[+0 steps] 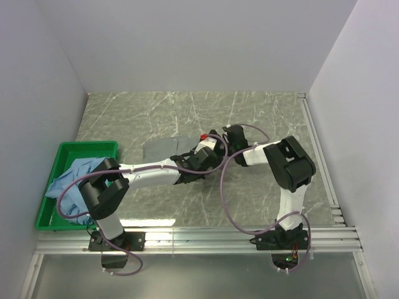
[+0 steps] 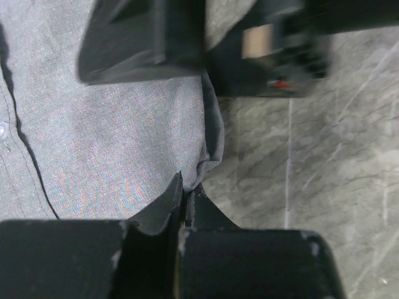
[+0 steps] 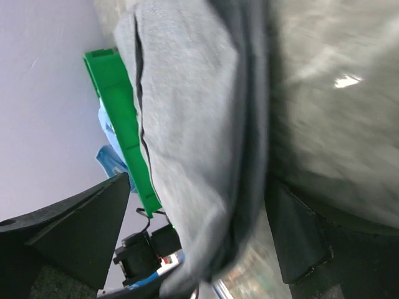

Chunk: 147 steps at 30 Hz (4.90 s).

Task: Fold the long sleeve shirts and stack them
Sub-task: Fold the shirt

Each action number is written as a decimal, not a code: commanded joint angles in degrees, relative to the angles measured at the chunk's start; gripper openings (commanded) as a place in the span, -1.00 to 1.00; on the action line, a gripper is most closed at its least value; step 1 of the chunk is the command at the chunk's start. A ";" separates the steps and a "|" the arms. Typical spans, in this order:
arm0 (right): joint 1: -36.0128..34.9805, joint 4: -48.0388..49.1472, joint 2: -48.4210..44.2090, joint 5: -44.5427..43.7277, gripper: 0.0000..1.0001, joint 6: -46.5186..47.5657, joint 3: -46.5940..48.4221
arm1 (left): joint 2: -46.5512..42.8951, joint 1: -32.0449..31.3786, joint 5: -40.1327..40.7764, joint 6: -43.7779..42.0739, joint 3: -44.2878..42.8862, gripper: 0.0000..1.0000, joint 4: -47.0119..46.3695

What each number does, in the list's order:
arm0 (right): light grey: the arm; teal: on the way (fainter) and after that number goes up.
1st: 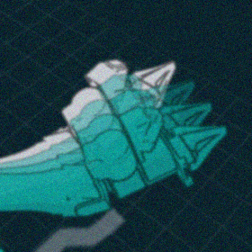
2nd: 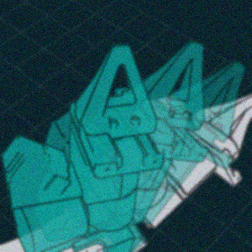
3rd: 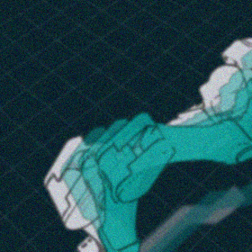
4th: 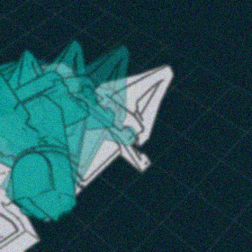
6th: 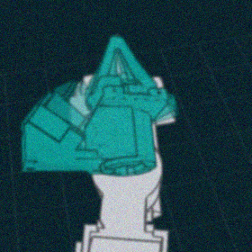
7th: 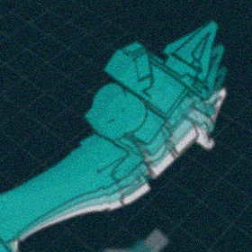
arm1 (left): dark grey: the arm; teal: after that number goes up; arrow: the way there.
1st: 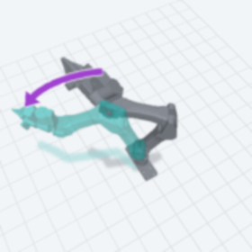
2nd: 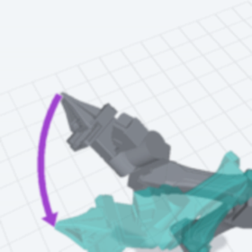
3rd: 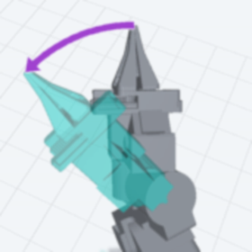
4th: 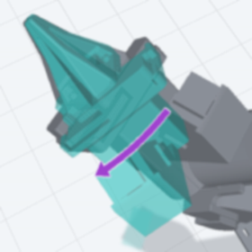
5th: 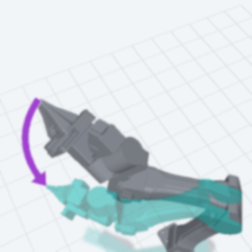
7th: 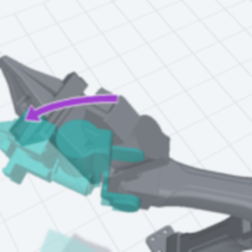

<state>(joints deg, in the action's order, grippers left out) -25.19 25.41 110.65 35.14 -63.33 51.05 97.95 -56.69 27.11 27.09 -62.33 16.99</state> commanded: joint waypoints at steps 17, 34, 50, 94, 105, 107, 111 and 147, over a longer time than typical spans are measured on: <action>-4.25 -3.87 10.46 4.33 0.12 9.18 9.51 | -5.58 0.08 -5.75 5.60 0.63 -0.80 -3.55; -0.48 -42.32 5.46 -2.26 -1.00 45.54 26.27 | -18.56 11.05 -13.57 7.10 -1.84 0.50 0.05; 6.73 -82.18 4.84 -51.39 -1.00 75.28 57.84 | -27.99 31.72 -5.50 -1.25 4.14 0.49 3.40; -22.70 -85.71 32.00 -90.17 -0.18 56.12 59.87 | -26.94 32.08 -1.36 0.68 4.41 0.48 4.10; -27.10 -80.26 15.68 -65.65 0.17 54.11 58.11 | -27.55 33.48 -3.11 1.91 4.58 0.50 3.84; -27.19 -79.99 13.02 -60.02 0.16 53.32 58.64 | -27.99 34.53 -5.56 2.78 4.67 0.51 3.13; -26.23 -76.58 5.13 -56.40 0.13 50.69 54.96 | -27.90 35.77 -8.30 4.55 3.79 0.51 3.66; -10.67 -45.45 -7.12 -25.29 -0.37 39.34 9.77 | 10.31 27.77 -31.42 18.70 -14.66 0.39 -6.00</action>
<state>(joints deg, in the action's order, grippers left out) -35.46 -19.31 103.39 7.44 -23.75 62.57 105.23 -28.10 -1.74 43.86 -73.34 14.50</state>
